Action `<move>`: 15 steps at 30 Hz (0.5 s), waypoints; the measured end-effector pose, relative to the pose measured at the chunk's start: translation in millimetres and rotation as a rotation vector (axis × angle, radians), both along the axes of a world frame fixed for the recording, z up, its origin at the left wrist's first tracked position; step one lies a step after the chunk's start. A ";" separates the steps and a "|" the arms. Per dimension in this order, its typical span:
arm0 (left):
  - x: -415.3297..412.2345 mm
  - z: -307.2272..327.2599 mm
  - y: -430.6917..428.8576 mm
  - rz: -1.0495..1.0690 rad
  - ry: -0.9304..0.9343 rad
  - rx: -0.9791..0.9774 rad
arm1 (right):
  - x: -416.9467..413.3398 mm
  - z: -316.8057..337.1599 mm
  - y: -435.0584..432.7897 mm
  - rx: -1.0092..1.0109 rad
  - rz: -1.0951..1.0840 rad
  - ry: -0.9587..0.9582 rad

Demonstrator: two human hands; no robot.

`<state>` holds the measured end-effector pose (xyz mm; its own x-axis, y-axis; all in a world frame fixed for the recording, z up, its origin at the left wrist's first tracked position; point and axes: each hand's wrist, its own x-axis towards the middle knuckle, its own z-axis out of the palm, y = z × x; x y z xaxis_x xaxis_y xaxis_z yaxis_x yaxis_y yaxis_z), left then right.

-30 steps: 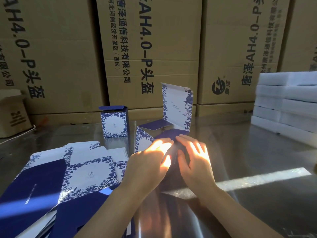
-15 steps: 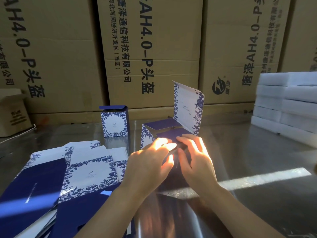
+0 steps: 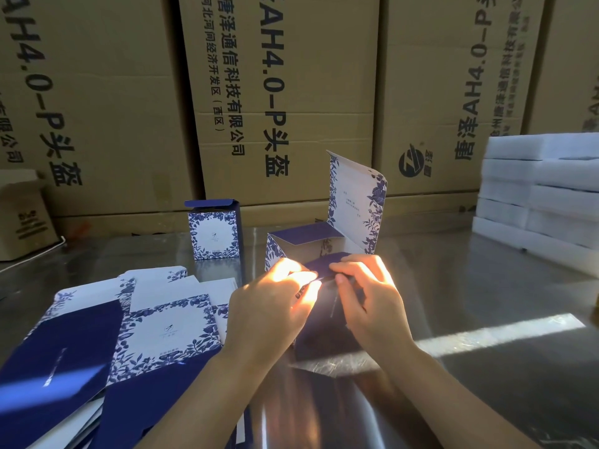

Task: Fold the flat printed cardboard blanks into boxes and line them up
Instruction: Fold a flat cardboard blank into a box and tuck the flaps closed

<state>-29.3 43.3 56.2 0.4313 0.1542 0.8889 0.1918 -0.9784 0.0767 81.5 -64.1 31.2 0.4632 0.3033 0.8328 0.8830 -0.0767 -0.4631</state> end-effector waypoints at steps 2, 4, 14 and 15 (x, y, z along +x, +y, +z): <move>-0.2 0.7 -0.1 -0.009 -0.014 0.033 | -1.2 0.7 -0.2 -0.004 0.015 -0.002; -0.4 0.4 -0.1 -0.003 -0.034 0.062 | -2.5 1.1 0.0 0.001 0.021 -0.022; -0.5 0.8 1.6 -0.066 -0.130 0.168 | -2.1 0.1 -0.8 -0.060 -0.010 -0.097; -0.8 0.7 1.5 -0.066 -0.149 0.185 | -2.0 0.0 -0.6 -0.059 -0.013 -0.101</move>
